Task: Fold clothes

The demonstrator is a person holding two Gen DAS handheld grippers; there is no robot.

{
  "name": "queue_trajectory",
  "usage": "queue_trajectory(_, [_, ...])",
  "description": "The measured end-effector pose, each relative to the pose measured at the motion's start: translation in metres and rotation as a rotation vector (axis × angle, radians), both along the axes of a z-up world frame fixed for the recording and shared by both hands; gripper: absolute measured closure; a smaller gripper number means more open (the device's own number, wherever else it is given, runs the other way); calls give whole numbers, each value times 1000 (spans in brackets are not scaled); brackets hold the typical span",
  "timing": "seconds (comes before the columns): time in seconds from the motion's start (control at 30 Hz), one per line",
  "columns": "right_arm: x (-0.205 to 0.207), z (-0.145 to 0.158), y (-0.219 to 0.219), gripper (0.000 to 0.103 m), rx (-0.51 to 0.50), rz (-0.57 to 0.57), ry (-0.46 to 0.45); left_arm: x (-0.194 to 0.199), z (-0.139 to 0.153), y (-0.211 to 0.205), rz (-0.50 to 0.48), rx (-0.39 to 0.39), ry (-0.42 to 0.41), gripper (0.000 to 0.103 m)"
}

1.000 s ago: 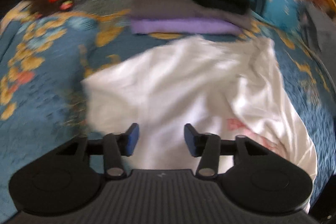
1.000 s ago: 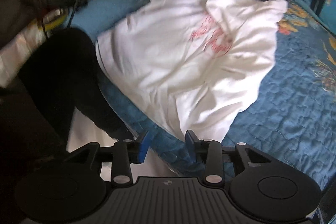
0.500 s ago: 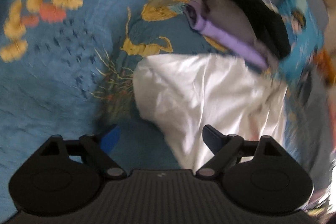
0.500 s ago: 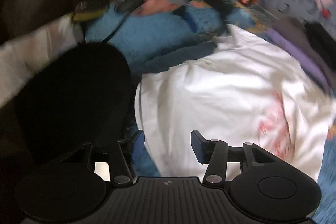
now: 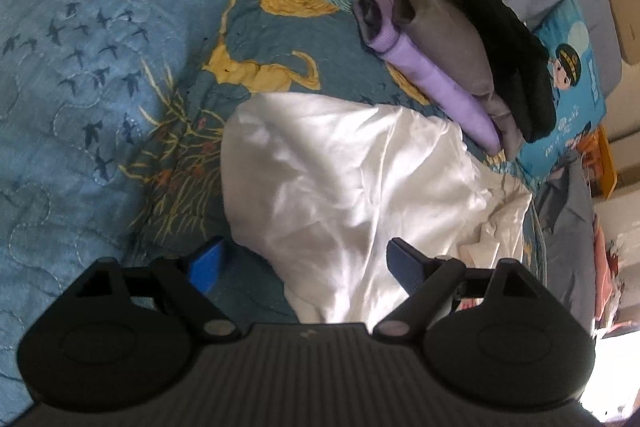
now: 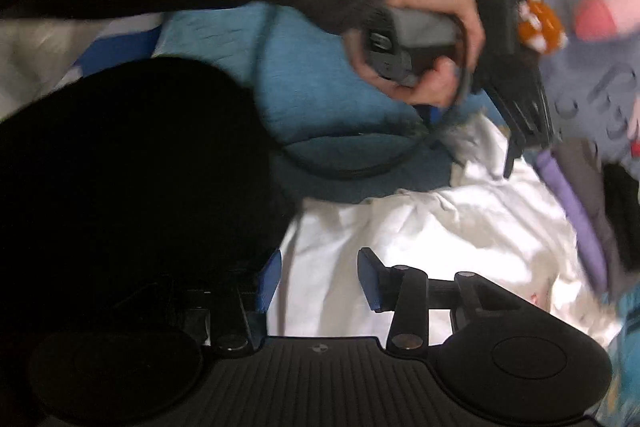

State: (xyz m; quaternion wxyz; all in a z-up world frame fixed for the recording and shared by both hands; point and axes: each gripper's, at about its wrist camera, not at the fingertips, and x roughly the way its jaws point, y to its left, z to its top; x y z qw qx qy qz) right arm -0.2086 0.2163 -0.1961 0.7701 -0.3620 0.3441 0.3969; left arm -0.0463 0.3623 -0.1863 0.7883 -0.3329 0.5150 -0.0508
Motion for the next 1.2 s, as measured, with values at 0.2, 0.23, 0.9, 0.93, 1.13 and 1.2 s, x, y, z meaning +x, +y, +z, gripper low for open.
queue_trajectory(0.2, [3, -10, 17, 61, -20, -45, -4, 2, 1, -4, -37, 18, 1, 14])
queue_trajectory(0.23, [1, -12, 20, 61, -33, -56, -21, 2, 0, -3, -38, 16, 2, 13])
queue_trajectory(0.9, [14, -14, 5, 97, 68, -170, -78, -6, -14, 17, 98, -194, -62, 12])
queue_trajectory(0.93, [14, -14, 5, 97, 76, -172, -75, -7, -15, 18, 116, -231, -75, 14])
queue_trajectory(1.13, [12, -7, 1, 98, 110, -177, -74, -8, -21, 20, 210, -310, -89, 68])
queue_trajectory(1.2, [11, -5, -3, 98, 125, -182, -77, -9, -14, 18, 227, -289, -107, 88])
